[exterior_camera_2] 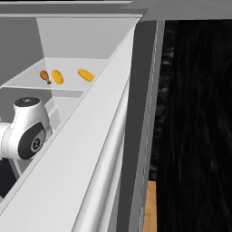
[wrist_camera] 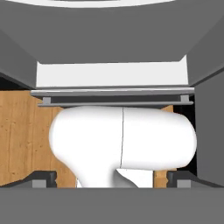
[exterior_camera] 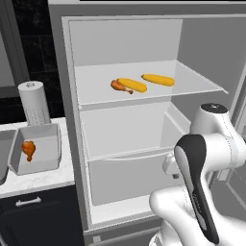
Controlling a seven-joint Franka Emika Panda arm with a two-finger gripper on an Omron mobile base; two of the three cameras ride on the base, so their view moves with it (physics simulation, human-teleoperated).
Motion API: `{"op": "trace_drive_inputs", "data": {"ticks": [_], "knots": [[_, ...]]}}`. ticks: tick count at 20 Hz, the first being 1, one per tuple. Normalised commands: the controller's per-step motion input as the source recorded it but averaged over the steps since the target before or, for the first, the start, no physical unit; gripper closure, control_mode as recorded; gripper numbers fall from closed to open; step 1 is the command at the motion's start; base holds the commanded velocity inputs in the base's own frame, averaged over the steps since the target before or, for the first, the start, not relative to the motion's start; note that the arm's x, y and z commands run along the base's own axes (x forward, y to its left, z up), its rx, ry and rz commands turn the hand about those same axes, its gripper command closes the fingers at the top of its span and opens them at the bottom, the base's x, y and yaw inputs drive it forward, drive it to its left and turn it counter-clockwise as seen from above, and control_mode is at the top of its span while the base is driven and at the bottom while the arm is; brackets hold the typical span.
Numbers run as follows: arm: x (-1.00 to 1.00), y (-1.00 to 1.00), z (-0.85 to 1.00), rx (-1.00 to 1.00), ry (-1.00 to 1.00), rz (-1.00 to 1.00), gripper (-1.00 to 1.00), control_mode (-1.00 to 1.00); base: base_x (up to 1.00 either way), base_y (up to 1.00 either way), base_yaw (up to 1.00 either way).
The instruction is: Place one corn and one chicken drumstick in each tupperware on the nearby counter, to pack two identical lunches.
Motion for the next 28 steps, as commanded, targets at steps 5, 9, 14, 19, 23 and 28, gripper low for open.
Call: {"op": "trace_drive_inputs", "data": {"ticks": [5,9,14,19,23,28], "knots": [[0.0,0.0,0.0,0.0,0.0,0.0,-1.0,1.0,0.0,0.0,0.0],[0.0,0.0,0.0,0.0,0.0,0.0,-1.0,1.0,0.0,0.0,0.0],[-0.23,0.0,0.14,0.0,-0.22,0.0,-1.0,-1.0,-0.01,0.0,0.0],[-0.37,0.0,0.67,-0.07,-0.63,0.07,-1.0,-1.0,0.0,0.0,0.0],[-0.02,0.0,0.96,-0.08,-0.52,0.06,-1.0,-1.0,0.0,0.0,0.0],[0.41,-0.04,1.0,-0.01,-0.35,0.01,-1.0,-1.0,0.0,0.0,0.0]]}}
